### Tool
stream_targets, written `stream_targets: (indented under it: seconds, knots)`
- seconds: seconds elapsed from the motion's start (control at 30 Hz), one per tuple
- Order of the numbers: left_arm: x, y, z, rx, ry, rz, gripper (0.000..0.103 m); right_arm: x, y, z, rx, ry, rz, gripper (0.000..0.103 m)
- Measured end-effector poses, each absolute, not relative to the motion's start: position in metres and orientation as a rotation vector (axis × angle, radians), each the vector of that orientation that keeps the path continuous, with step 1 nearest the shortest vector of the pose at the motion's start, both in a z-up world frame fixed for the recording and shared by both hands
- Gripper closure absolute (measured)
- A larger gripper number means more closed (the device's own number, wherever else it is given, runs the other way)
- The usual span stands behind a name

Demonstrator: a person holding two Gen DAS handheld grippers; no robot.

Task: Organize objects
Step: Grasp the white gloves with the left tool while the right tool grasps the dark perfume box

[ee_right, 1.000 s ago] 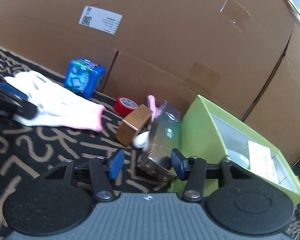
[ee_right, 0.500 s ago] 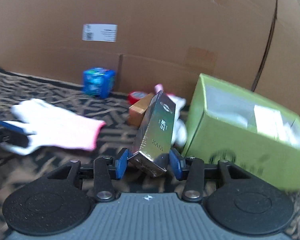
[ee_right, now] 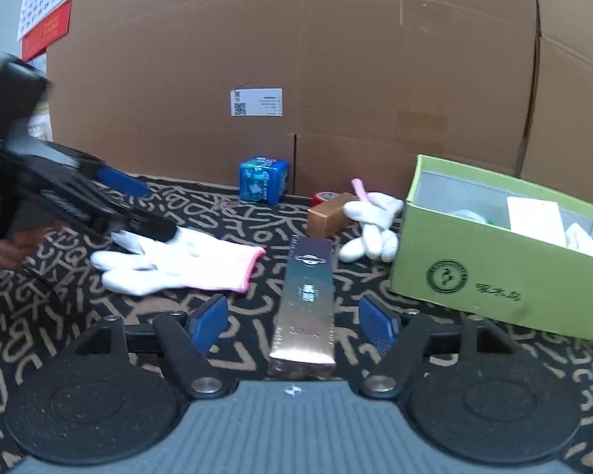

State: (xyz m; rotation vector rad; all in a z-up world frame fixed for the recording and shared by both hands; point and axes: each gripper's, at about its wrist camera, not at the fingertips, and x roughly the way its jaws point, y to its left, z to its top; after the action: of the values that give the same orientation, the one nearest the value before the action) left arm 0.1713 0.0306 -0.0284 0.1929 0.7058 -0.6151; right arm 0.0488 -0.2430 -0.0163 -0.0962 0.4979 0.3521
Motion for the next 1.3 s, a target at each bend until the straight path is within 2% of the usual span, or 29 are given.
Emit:
stream_targets:
  seconds: [0.17,0.37,0.43,0.53,0.6,0.83,0.87,0.9,0.93,1.0,1.03,1.07,1.17,1.3]
  knots:
    - [0.191,0.031,-0.05,0.187,0.811,-0.666,0.0,0.056,-0.249,-0.023,-0.053,0.53,0.35,0.027]
    - [0.136,0.014,-0.04,0.288,0.753,-0.783,0.002,0.069,-0.254,-0.029,-0.02,0.561,0.348,0.026]
    - [0.124,0.004,-0.04,0.33,0.756,-0.794,0.019,0.076,-0.252,-0.032,-0.032,0.571,0.347,0.026]
    - [0.113,-0.008,-0.044,0.375,0.743,-0.77,0.033,0.084,-0.248,-0.037,-0.051,0.583,0.345,0.026]
    - [0.114,-0.01,-0.045,0.382,0.731,-0.749,0.036,0.089,-0.246,-0.038,-0.058,0.587,0.342,0.026]
    - [0.14,0.0,-0.054,0.309,0.781,-0.677,0.033,0.1,-0.245,-0.04,-0.052,0.594,0.328,0.026]
    - [0.14,0.001,-0.053,0.306,0.781,-0.676,0.034,0.1,-0.244,-0.041,-0.052,0.596,0.33,0.026]
    - [0.138,0.0,-0.053,0.313,0.776,-0.679,0.041,0.101,-0.244,-0.041,-0.051,0.599,0.333,0.027]
    - [0.135,-0.001,-0.052,0.321,0.77,-0.688,0.05,0.101,-0.244,-0.042,-0.049,0.604,0.335,0.028]
    - [0.13,-0.004,-0.05,0.338,0.763,-0.699,0.064,0.102,-0.243,-0.043,-0.043,0.614,0.339,0.039]
    - [0.127,-0.006,-0.049,0.346,0.761,-0.703,0.073,0.103,-0.244,-0.044,-0.038,0.621,0.343,0.053]
    - [0.125,-0.008,-0.048,0.347,0.762,-0.705,0.078,0.103,-0.245,-0.044,-0.031,0.625,0.34,0.059]
    - [0.121,-0.012,-0.047,0.344,0.762,-0.685,0.083,0.099,-0.245,-0.043,-0.023,0.622,0.341,0.06]
    - [0.121,-0.012,-0.043,0.279,0.781,-0.666,0.085,0.09,-0.248,-0.04,-0.01,0.598,0.346,0.06]
